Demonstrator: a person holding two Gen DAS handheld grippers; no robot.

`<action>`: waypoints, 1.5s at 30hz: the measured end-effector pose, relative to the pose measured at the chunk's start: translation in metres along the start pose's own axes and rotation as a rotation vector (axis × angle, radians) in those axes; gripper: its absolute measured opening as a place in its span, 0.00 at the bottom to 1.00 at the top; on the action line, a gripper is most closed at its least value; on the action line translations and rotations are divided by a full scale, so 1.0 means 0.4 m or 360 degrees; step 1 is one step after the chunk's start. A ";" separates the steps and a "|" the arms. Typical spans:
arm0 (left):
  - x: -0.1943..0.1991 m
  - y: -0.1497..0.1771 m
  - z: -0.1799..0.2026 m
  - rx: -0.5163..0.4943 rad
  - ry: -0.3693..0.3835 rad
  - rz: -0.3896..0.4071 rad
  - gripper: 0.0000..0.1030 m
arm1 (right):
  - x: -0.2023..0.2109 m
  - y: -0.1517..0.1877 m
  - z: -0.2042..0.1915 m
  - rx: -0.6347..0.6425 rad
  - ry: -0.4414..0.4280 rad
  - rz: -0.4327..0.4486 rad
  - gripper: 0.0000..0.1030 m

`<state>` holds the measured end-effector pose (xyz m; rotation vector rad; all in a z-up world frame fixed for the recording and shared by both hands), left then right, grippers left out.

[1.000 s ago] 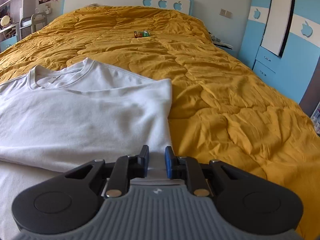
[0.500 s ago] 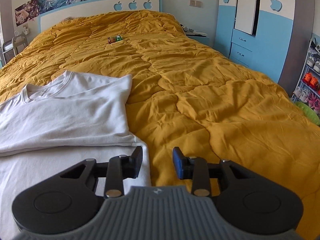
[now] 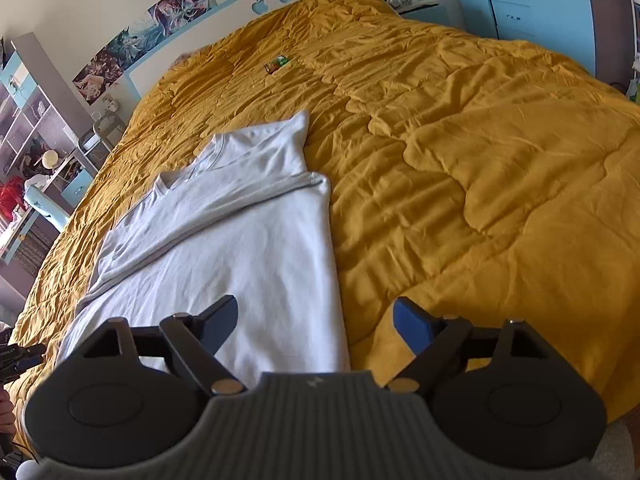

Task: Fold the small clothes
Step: 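Grasp the hem with the left gripper while the right gripper grasps the hem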

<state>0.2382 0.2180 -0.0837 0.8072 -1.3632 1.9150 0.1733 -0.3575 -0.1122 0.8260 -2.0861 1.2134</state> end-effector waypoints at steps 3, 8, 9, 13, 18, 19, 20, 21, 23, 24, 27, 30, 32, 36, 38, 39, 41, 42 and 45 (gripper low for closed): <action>0.067 0.035 -0.011 0.0050 0.0061 -0.0047 0.49 | 0.035 0.047 0.032 -0.0028 -0.0100 -0.0052 0.78; 0.137 0.101 -0.039 0.0172 0.0208 -0.0176 0.49 | 0.095 0.106 0.116 -0.0299 -0.0388 -0.0190 0.78; 0.142 0.118 -0.047 0.0210 0.0234 -0.0203 0.49 | 0.104 0.116 0.130 -0.0341 -0.0420 -0.0214 0.78; 0.134 0.172 -0.079 0.0318 0.0312 -0.0301 0.49 | 0.135 0.156 0.164 -0.0406 -0.0433 -0.0288 0.76; 0.101 0.219 -0.125 0.0489 0.0444 -0.0468 0.49 | 0.145 0.194 0.169 -0.0423 -0.0458 -0.0357 0.70; 0.096 0.230 -0.135 0.0528 0.0491 -0.0499 0.49 | 0.147 0.200 0.167 -0.0410 -0.0465 -0.0363 0.70; 0.091 0.236 -0.144 0.0557 0.0528 -0.0513 0.49 | 0.146 0.203 0.164 -0.0410 -0.0474 -0.0375 0.70; 0.086 0.245 -0.154 0.0596 0.0572 -0.0523 0.49 | 0.142 0.203 0.164 -0.0417 -0.0480 -0.0386 0.69; 0.072 0.258 -0.172 0.0681 0.0659 -0.0541 0.49 | 0.130 0.207 0.160 -0.0435 -0.0498 -0.0404 0.67; 0.062 0.265 -0.180 0.0731 0.0718 -0.0554 0.49 | 0.123 0.208 0.159 -0.0447 -0.0512 -0.0410 0.67; 0.029 0.281 -0.189 0.0806 0.0829 -0.0575 0.53 | 0.095 0.211 0.152 -0.0473 -0.0533 -0.0436 0.67; 0.000 0.293 -0.183 0.0829 0.0884 -0.0599 0.54 | 0.067 0.212 0.141 -0.0454 -0.0487 -0.0459 0.55; -0.012 0.296 -0.180 0.0840 0.0907 -0.0609 0.55 | 0.062 0.216 0.140 -0.0457 -0.0480 -0.0460 0.49; -0.018 0.302 -0.193 0.0901 0.0992 -0.0616 0.51 | 0.068 0.212 0.155 -0.0482 -0.0508 -0.0429 0.35; -0.023 0.308 -0.199 0.0926 0.1042 -0.0635 0.50 | 0.074 0.212 0.165 -0.0527 -0.0593 -0.0392 0.35; -0.027 0.311 -0.202 0.0942 0.1088 -0.0643 0.50 | 0.075 0.211 0.168 -0.0549 -0.0657 -0.0391 0.36; -0.039 0.314 -0.206 0.0973 0.1128 -0.0649 0.50 | 0.079 0.205 0.171 -0.0580 -0.0723 -0.0384 0.45; -0.048 0.315 -0.206 0.0990 0.1127 -0.0654 0.52 | 0.076 0.201 0.171 -0.0589 -0.0740 -0.0389 0.47; -0.059 0.307 -0.185 0.0963 0.1069 -0.0647 0.52 | 0.052 0.186 0.158 -0.0582 -0.0718 -0.0428 0.50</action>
Point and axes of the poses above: each gripper's, at about its wrist camera, not at the fingertips, and x roughly against the way its jaws point, z to its right, y to its underside, the point moved 1 cm from there along -x, roughly the way its jaws point, and after that the axes turned 6 degrees about -z, right-handed, at the moved point
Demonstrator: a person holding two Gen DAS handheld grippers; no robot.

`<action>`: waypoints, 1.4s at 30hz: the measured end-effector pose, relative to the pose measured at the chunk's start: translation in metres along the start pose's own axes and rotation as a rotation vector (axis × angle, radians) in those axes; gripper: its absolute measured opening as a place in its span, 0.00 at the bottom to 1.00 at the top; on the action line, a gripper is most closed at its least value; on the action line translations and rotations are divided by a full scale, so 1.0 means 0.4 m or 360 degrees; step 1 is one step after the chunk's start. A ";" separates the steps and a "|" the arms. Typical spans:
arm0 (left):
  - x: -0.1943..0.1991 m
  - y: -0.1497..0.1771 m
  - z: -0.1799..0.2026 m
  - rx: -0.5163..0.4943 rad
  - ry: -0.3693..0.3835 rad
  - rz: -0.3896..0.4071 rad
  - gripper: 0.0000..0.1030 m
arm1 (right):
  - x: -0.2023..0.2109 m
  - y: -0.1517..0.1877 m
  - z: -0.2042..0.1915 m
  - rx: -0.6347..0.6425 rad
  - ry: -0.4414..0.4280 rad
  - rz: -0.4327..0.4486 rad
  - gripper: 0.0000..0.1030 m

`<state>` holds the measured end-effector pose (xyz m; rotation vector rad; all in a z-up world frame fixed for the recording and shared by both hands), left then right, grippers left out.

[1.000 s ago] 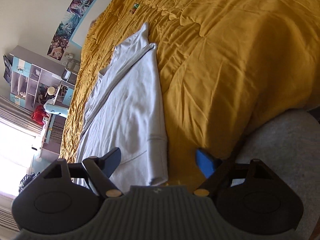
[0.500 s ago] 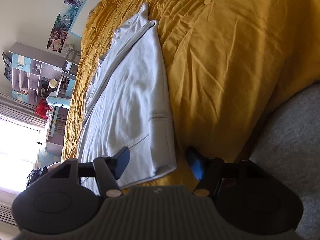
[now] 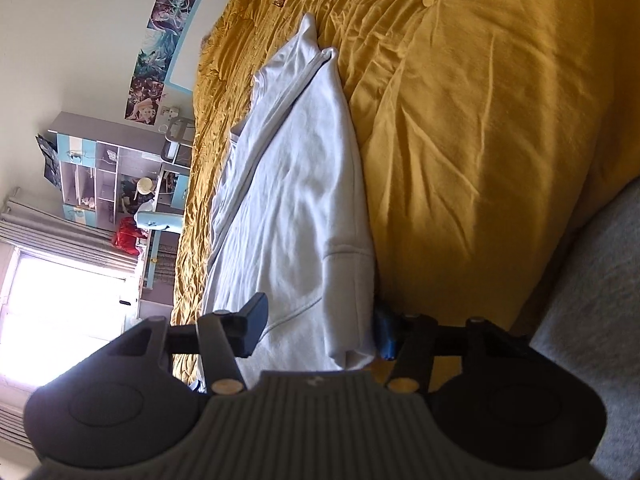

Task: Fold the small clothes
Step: 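Grasp the hem with the left gripper while the right gripper grasps the hem, then lift the hem with both grippers and fold it over toward the collar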

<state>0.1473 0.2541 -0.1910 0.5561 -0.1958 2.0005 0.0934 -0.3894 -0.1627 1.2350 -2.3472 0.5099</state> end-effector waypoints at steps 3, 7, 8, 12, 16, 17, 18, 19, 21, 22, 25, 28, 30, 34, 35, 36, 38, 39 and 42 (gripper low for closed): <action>-0.002 0.014 0.035 -0.0117 -0.0125 0.0016 0.40 | -0.029 -0.009 -0.007 0.0013 0.0059 -0.0017 0.36; 0.016 0.026 0.044 -0.0117 -0.0111 0.0035 0.14 | -0.036 0.000 -0.010 0.0069 0.0156 0.0000 0.03; 0.018 0.030 0.049 -0.0130 -0.0120 0.0047 0.14 | -0.034 0.003 -0.010 0.0074 0.0147 0.0009 0.02; 0.026 0.050 0.055 -0.0081 -0.0122 0.0038 0.11 | -0.011 0.023 -0.037 0.0183 0.0099 0.0053 0.02; 0.058 0.064 0.060 0.0034 0.0034 0.0048 0.08 | 0.015 0.023 -0.046 0.0133 -0.0109 0.0079 0.01; 0.064 0.067 0.065 0.0039 0.0048 0.0053 0.08 | 0.019 0.024 -0.056 0.0156 -0.0126 0.0087 0.01; 0.069 0.069 0.076 0.0027 0.0056 0.0066 0.08 | 0.024 0.028 -0.074 0.0204 -0.0132 0.0095 0.01; 0.074 0.074 0.087 0.0008 0.0051 0.0078 0.07 | 0.028 0.031 -0.091 0.0245 -0.0132 0.0099 0.01; 0.079 0.081 0.118 -0.0060 0.0044 0.0091 0.07 | 0.035 0.039 -0.117 0.0295 -0.0165 0.0090 0.01; 0.083 0.085 0.126 -0.0076 0.0047 0.0093 0.07 | 0.041 0.044 -0.126 0.0313 -0.0193 0.0089 0.01; 0.099 0.098 0.140 -0.0096 0.0072 0.0085 0.07 | 0.067 0.060 -0.150 0.0345 -0.0256 0.0100 0.01; 0.139 0.124 0.125 -0.0092 0.0079 0.0085 0.07 | 0.103 0.078 -0.152 0.0336 -0.0278 0.0096 0.01; 0.165 0.145 0.109 -0.0078 0.0082 0.0066 0.07 | 0.133 0.090 -0.149 0.0304 -0.0284 0.0078 0.01; 0.193 0.181 0.065 -0.0001 0.0073 0.0058 0.07 | 0.176 0.125 -0.121 0.0235 -0.0247 0.0060 0.01; 0.200 0.184 0.055 -0.0022 0.0059 0.0059 0.07 | 0.182 0.134 -0.115 0.0246 -0.0224 0.0055 0.01; 0.202 0.182 0.057 -0.0080 0.0046 0.0062 0.07 | 0.182 0.140 -0.112 0.0276 -0.0205 0.0058 0.01; 0.203 0.174 0.061 -0.0098 0.0027 0.0092 0.07 | 0.173 0.143 -0.111 0.0311 -0.0185 0.0043 0.01; 0.201 0.169 0.070 -0.0120 0.0033 0.0102 0.06 | 0.162 0.140 -0.118 0.0341 -0.0183 0.0036 0.01; 0.197 0.159 0.101 -0.0168 0.0056 0.0100 0.06 | 0.148 0.117 -0.155 0.0466 -0.0205 0.0037 0.01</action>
Point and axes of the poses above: each gripper's, at about its wrist camera, not at the fingertips, and x roughly against the way its jaws point, z to its right, y to its underside, the point moved 1 cm from there along -x, roughly the way its jaws point, and after that the axes turned 6 degrees about -z, right-handed, at the moved point
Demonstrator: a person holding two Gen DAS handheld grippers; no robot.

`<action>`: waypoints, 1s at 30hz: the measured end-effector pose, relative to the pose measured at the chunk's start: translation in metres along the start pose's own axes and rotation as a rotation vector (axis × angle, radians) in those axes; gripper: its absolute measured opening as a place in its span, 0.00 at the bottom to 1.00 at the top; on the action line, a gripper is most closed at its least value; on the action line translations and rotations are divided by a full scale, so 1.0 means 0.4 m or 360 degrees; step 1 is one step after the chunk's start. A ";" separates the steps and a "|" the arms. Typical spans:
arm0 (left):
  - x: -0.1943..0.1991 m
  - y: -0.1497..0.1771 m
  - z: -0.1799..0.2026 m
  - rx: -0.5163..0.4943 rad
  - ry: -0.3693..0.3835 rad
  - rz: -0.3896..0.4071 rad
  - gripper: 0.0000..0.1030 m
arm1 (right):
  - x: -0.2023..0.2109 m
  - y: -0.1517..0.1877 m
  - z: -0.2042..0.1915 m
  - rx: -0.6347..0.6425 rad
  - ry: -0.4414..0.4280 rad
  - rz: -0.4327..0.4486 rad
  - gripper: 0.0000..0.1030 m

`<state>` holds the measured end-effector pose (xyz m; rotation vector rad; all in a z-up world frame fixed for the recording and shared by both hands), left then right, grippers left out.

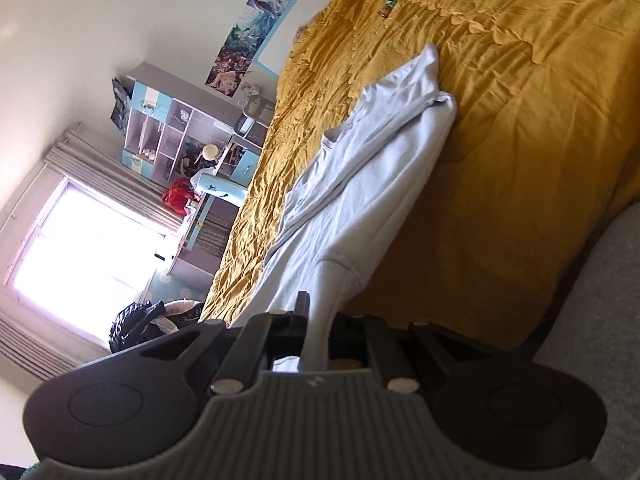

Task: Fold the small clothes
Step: 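Lift the hem with both grippers and fold it over toward the collar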

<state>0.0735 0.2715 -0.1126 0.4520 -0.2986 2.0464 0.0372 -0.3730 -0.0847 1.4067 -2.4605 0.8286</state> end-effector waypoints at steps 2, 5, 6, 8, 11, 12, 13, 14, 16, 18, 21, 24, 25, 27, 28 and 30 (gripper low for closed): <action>-0.002 -0.014 0.018 -0.0027 0.0013 0.0006 0.06 | -0.012 -0.028 -0.017 0.0041 -0.0043 0.0007 0.01; 0.002 -0.038 0.045 -0.0055 0.0040 0.0033 0.06 | -0.020 -0.073 -0.035 0.0082 -0.0048 0.0031 0.01; 0.004 -0.047 0.056 -0.0067 0.0050 0.0042 0.06 | -0.023 -0.092 -0.042 0.0091 -0.0047 0.0035 0.01; 0.001 -0.064 0.078 -0.0087 0.0055 0.0058 0.06 | -0.029 -0.123 -0.057 0.0126 -0.0051 0.0032 0.01; -0.006 -0.091 0.113 -0.0131 0.0059 0.0066 0.06 | -0.039 -0.168 -0.084 0.0222 -0.0028 0.0023 0.01; -0.015 -0.102 0.127 -0.0149 0.0055 0.0067 0.06 | -0.044 -0.183 -0.093 0.0268 0.0003 0.0021 0.01; -0.018 -0.111 0.137 -0.0162 0.0051 0.0070 0.06 | -0.050 -0.198 -0.104 0.0301 0.0028 0.0016 0.01; -0.024 -0.122 0.151 -0.0187 0.0046 0.0072 0.06 | -0.057 -0.214 -0.114 0.0326 0.0045 0.0011 0.01; -0.031 -0.143 0.176 -0.0234 0.0048 0.0083 0.06 | -0.066 -0.243 -0.128 0.0371 0.0058 0.0017 0.01; -0.039 -0.165 0.202 -0.0267 0.0056 0.0103 0.06 | -0.076 -0.276 -0.141 0.0421 0.0075 0.0046 0.01; -0.060 -0.208 0.241 -0.0298 0.0062 0.0137 0.06 | -0.099 -0.331 -0.144 0.0409 0.0078 0.0092 0.01; -0.088 -0.254 0.279 -0.0344 0.0020 0.0178 0.06 | -0.128 -0.390 -0.138 0.0374 0.0057 0.0140 0.01; -0.099 -0.272 0.291 -0.0355 0.0005 0.0191 0.06 | -0.140 -0.409 -0.134 0.0359 0.0053 0.0155 0.01; -0.118 -0.301 0.305 -0.0359 0.0006 0.0200 0.06 | -0.167 -0.450 -0.128 0.0336 0.0043 0.0185 0.01; -0.130 -0.318 0.311 -0.0351 0.0013 0.0205 0.06 | -0.181 -0.471 -0.123 0.0329 0.0032 0.0199 0.01; -0.154 -0.351 0.323 -0.0343 0.0006 0.0230 0.06 | -0.210 -0.515 -0.113 0.0314 0.0027 0.0215 0.01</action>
Point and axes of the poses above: each gripper's, at about its wrist camera, not at the fingertips, and x roughly against the way its jaws point, z to its right, y to its underside, the point moved 1 cm from there along -x, roughly the way its jaws point, and after that the axes turned 6 degrees about -z, right-handed, at the moved point
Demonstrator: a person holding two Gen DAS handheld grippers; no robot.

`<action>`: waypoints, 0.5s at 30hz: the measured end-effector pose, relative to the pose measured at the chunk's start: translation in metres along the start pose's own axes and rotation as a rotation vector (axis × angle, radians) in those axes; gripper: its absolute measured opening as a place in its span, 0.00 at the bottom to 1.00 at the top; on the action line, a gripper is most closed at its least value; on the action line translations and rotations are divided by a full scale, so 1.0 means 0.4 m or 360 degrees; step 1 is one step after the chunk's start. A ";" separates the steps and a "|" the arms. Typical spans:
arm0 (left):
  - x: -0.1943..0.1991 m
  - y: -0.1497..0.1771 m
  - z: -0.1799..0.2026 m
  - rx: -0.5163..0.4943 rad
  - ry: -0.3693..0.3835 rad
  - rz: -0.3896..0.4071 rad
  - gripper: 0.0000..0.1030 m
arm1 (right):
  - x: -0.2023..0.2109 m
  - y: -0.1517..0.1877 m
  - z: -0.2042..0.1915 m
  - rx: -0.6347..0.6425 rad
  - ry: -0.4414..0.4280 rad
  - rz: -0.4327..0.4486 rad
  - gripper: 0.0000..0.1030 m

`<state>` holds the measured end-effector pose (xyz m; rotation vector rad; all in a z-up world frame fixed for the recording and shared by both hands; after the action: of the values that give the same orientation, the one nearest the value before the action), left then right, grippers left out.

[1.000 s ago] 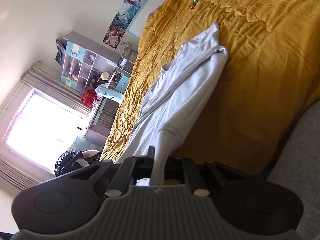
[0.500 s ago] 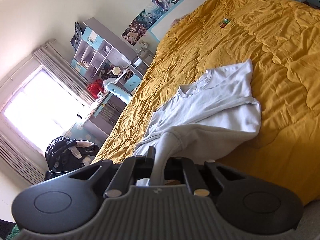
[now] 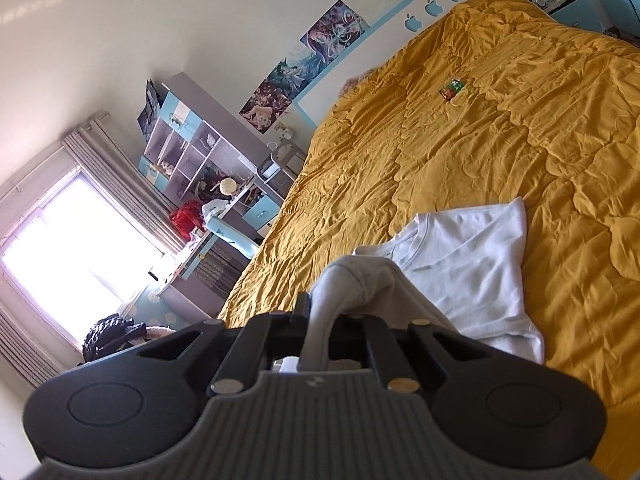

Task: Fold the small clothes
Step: 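Lift the hem with both grippers and fold it over toward the collar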

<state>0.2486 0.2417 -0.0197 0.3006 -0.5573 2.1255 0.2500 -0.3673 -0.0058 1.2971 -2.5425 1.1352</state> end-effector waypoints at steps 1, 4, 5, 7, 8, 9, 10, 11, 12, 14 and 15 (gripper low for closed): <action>-0.013 -0.014 0.000 -0.0002 -0.0007 0.0016 0.06 | -0.016 -0.017 0.009 -0.0018 -0.0002 0.0005 0.01; -0.056 -0.062 -0.008 0.0020 -0.0017 0.0029 0.06 | -0.079 -0.073 0.046 -0.0077 -0.0035 0.0014 0.01; -0.068 -0.077 -0.014 0.0037 -0.0015 0.0031 0.06 | -0.098 -0.088 0.055 -0.0081 -0.0040 0.0019 0.01; -0.103 -0.116 -0.032 0.0066 -0.0008 0.0029 0.06 | -0.138 -0.116 0.072 -0.0094 -0.0046 0.0025 0.01; -0.116 -0.131 -0.039 0.0074 -0.0004 0.0029 0.06 | -0.158 -0.129 0.084 -0.0108 -0.0052 0.0031 0.01; -0.136 -0.153 -0.051 0.0092 0.0000 0.0025 0.06 | -0.178 -0.141 0.095 -0.0123 -0.0058 0.0035 0.01; -0.151 -0.166 -0.060 0.0107 0.0004 0.0023 0.06 | -0.197 -0.152 0.106 -0.0135 -0.0060 0.0039 0.01; -0.169 -0.183 -0.071 0.0124 0.0009 0.0019 0.06 | -0.213 -0.162 0.117 -0.0144 -0.0060 0.0043 0.01; -0.193 -0.202 -0.083 0.0144 0.0014 0.0018 0.06 | -0.233 -0.175 0.133 -0.0161 -0.0058 0.0046 0.01; -0.228 -0.228 -0.104 0.0164 0.0004 0.0009 0.06 | -0.268 -0.195 0.160 -0.0195 -0.0051 0.0054 0.01; -0.252 -0.245 -0.116 0.0184 -0.0017 -0.0002 0.06 | -0.291 -0.208 0.180 -0.0226 -0.0042 0.0054 0.01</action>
<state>0.3863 0.2423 -0.0740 0.3771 -0.4411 2.1601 0.4031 -0.3662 -0.0528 1.2480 -2.6190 0.9288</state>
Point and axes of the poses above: each gripper's, at about its wrist camera, not at the fingertips, and x roughly against the way its jaws point, z to its right, y to its underside, the point moved 1 cm from there along -x, roughly the way its jaws point, and after that the axes turned 6 degrees about -z, right-handed, at the moved point
